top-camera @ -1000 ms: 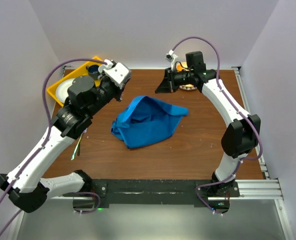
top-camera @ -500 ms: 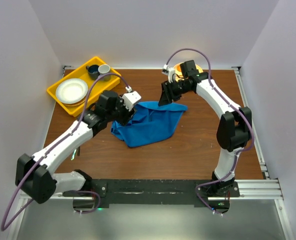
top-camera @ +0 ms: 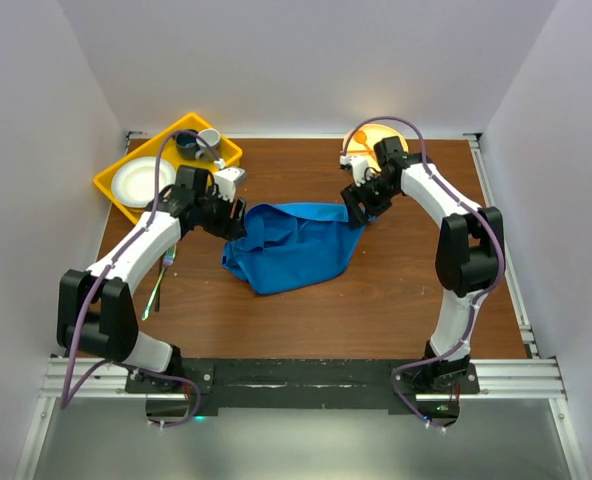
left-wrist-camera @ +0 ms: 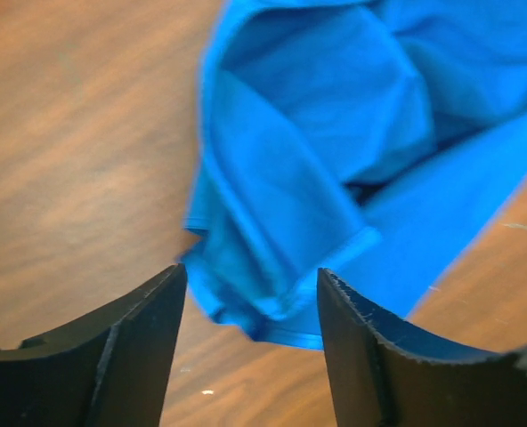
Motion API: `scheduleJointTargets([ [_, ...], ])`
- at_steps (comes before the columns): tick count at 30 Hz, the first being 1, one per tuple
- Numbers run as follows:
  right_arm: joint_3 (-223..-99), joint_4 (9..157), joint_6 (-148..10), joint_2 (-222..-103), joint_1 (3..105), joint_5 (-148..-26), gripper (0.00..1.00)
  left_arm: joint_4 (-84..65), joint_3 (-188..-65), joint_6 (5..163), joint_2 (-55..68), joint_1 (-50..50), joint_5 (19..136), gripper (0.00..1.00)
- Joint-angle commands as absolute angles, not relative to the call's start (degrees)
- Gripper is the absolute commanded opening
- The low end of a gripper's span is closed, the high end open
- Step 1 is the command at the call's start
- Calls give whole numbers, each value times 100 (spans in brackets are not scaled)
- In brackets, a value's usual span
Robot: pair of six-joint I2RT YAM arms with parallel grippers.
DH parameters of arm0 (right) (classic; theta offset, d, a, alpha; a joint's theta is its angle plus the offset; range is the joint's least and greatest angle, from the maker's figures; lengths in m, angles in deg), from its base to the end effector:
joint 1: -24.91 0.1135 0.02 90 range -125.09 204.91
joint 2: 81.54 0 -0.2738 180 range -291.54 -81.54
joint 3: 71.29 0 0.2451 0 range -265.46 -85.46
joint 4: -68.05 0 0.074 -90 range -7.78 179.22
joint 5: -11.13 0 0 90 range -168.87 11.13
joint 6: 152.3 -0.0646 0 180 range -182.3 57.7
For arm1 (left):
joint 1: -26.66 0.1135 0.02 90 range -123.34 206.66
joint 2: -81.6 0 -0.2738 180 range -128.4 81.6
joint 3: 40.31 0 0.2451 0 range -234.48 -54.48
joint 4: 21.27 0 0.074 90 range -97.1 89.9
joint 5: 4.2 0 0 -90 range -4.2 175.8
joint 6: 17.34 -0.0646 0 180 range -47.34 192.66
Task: Fold the napkin into a case and place the utensils inside
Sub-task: Pick up the crumpled napkin from the center of the board.
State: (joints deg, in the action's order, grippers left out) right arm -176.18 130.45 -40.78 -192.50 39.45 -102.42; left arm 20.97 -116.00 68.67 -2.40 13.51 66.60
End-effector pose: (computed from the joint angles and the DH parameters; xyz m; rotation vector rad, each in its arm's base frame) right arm 0.3909 0.1281 0.2193 -0.9361 2.5306 0.5298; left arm 0.3065 -0.0934 0.2461 0.5100 2.3911 -0.4813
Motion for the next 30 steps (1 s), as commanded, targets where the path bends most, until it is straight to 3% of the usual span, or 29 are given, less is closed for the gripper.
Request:
scheduleJointTargets([
  [1,-17810,13223,-3672,-19395,3669,-10049,69,2172,-11776,7195,-286,1312,5751,61],
  [8,-17836,13337,-3549,-19474,3458,-10066,69,2330,-11960,7661,-795,1312,6013,53],
  [16,-17521,13101,-3347,-19045,3352,-10365,75,2374,-12084,7811,-874,1321,6444,53],
  [20,-17160,12355,-3453,-18649,3308,-10505,80,2436,-12023,7846,-910,1321,6498,53],
  [24,-16791,11800,-3391,-18271,3291,-10725,98,2410,-11987,7899,-919,1321,6523,54],
  [30,-16459,11029,-3512,-17755,3151,-11181,98,2261,-11829,8004,-1076,1321,5874,52],
])
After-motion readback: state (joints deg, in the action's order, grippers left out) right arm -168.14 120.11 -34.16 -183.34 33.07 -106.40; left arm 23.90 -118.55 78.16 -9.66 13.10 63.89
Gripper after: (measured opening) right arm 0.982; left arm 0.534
